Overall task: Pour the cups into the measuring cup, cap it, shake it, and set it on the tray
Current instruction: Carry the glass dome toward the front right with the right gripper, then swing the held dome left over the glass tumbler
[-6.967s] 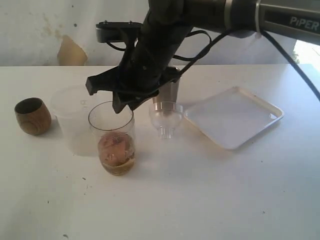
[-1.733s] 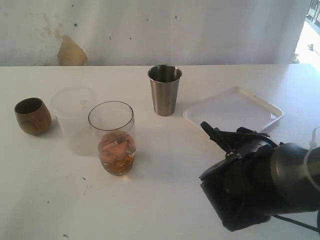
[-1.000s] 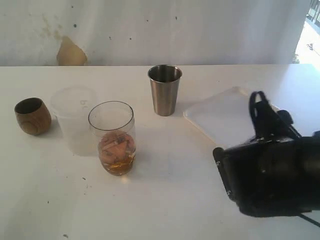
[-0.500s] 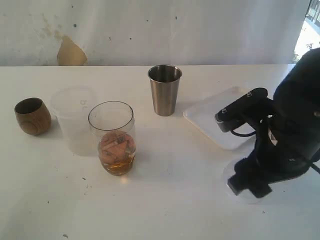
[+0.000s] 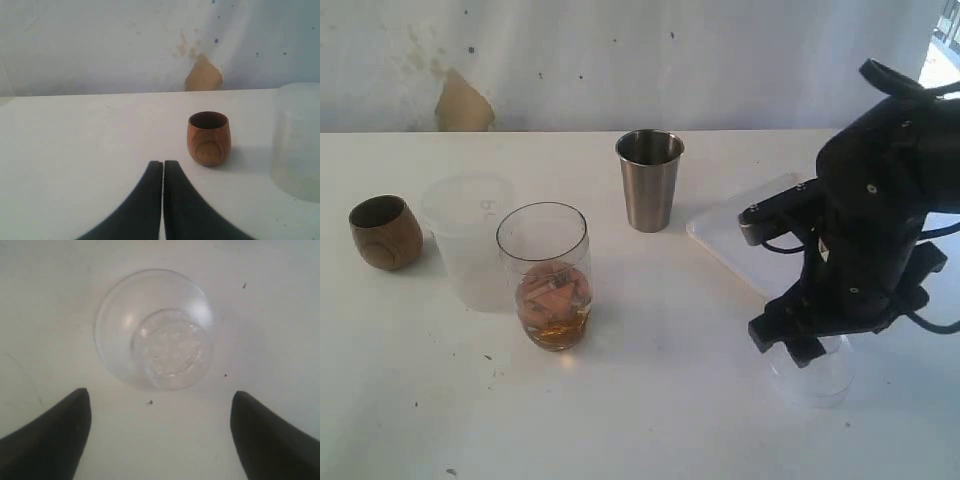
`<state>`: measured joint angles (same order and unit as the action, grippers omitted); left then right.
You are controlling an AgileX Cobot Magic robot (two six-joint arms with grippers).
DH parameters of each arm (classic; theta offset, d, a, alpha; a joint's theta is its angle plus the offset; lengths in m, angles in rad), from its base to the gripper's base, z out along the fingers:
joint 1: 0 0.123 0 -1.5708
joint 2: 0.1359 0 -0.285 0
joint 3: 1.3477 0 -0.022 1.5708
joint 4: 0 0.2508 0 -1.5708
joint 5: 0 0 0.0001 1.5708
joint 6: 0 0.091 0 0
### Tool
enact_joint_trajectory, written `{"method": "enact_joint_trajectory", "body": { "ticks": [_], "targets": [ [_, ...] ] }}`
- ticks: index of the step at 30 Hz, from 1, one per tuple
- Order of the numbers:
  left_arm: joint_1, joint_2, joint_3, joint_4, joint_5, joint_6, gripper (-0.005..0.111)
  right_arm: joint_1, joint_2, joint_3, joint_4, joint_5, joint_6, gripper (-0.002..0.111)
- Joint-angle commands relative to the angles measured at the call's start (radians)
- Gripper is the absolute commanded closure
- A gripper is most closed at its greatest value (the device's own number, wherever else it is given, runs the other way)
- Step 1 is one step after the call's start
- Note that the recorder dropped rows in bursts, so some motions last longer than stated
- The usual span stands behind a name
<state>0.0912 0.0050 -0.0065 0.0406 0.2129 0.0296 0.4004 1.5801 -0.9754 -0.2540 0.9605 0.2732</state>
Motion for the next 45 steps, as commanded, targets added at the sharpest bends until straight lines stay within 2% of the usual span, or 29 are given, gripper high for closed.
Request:
{"method": "enact_joint_trajectory", "body": {
  "ticks": [1, 8, 17, 19, 24, 26, 34, 37, 40, 45],
  "targets": [
    [0.001, -0.005, 0.006, -0.006, -0.01, -0.002, 0.106, -0.066, 0.003, -0.015, -0.002, -0.017, 0.023, 0.037],
    [0.001, -0.005, 0.006, -0.006, -0.01, -0.002, 0.106, -0.129, 0.047, -0.015, 0.132, -0.075, -0.009, 0.05],
    [0.001, -0.005, 0.006, -0.006, -0.01, -0.002, 0.106, -0.129, 0.079, -0.015, 0.153, -0.143, -0.009, 0.052],
    [0.001, -0.005, 0.006, -0.006, -0.01, -0.002, 0.106, -0.129, 0.079, -0.015, 0.153, -0.145, -0.009, 0.062],
    [0.001, -0.005, 0.006, -0.006, -0.01, -0.002, 0.106, -0.129, 0.079, -0.015, 0.15, -0.145, -0.033, 0.099],
    [0.001, -0.005, 0.006, -0.006, -0.01, -0.002, 0.106, -0.129, 0.079, -0.015, 0.158, -0.141, -0.068, 0.108],
    [0.001, -0.005, 0.006, -0.006, -0.01, -0.002, 0.106, -0.129, 0.014, -0.103, 0.254, 0.006, -0.169, 0.108],
    [0.001, -0.005, 0.006, -0.006, -0.01, -0.002, 0.106, -0.127, -0.009, -0.202, 0.353, 0.124, -0.221, 0.108],
    [0.001, -0.005, 0.006, -0.006, -0.01, -0.002, 0.106, -0.099, -0.002, -0.33, 0.361, 0.261, -0.226, 0.108],
    [0.001, -0.005, 0.006, -0.006, -0.01, -0.002, 0.106, -0.019, 0.034, -0.551, 0.355, 0.261, -0.156, 0.108]
  ]
}}
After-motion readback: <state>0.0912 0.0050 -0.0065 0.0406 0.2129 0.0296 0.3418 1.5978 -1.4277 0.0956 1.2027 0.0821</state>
